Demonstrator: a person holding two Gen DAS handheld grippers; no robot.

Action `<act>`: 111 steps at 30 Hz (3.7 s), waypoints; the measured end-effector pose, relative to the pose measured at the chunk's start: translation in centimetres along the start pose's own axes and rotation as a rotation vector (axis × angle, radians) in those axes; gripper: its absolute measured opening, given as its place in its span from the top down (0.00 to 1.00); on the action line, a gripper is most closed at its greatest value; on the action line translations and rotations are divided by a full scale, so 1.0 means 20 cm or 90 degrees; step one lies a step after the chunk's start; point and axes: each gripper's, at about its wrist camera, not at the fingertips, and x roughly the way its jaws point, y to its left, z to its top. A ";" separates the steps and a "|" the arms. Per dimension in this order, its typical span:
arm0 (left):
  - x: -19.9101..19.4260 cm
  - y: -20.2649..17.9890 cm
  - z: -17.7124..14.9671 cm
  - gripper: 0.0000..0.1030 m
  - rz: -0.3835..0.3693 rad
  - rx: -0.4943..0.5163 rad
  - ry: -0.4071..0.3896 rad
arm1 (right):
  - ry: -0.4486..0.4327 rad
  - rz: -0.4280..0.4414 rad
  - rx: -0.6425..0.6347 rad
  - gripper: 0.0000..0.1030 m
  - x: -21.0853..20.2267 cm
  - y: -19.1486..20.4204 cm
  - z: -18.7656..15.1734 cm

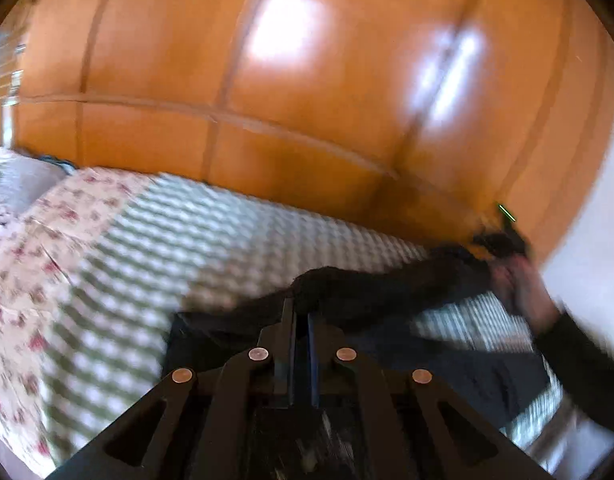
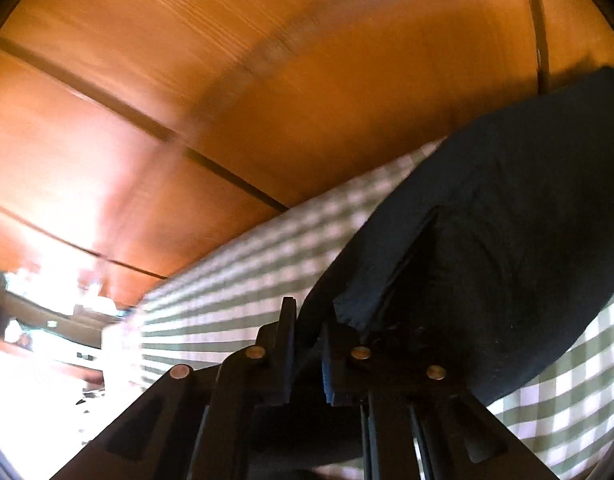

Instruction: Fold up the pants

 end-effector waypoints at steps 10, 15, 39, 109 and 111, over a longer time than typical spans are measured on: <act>-0.04 0.19 0.04 0.96 0.077 -0.051 -0.050 | -0.053 0.148 -0.138 0.89 -0.69 0.03 -0.61; -0.04 0.35 -0.24 0.96 0.093 -0.131 0.007 | 0.010 0.122 -0.151 0.91 -0.70 -0.08 -1.02; 0.01 0.48 -0.60 0.91 -0.008 -0.428 0.044 | 0.079 0.034 -0.133 0.93 -0.49 -0.27 -1.31; 0.40 -0.45 -0.82 0.77 -0.063 -0.010 0.226 | 0.255 0.131 -0.329 0.92 0.39 0.43 -0.70; 0.39 -0.46 -0.83 0.77 -0.050 -0.002 0.222 | 0.252 0.052 -0.340 0.92 0.48 0.38 -0.74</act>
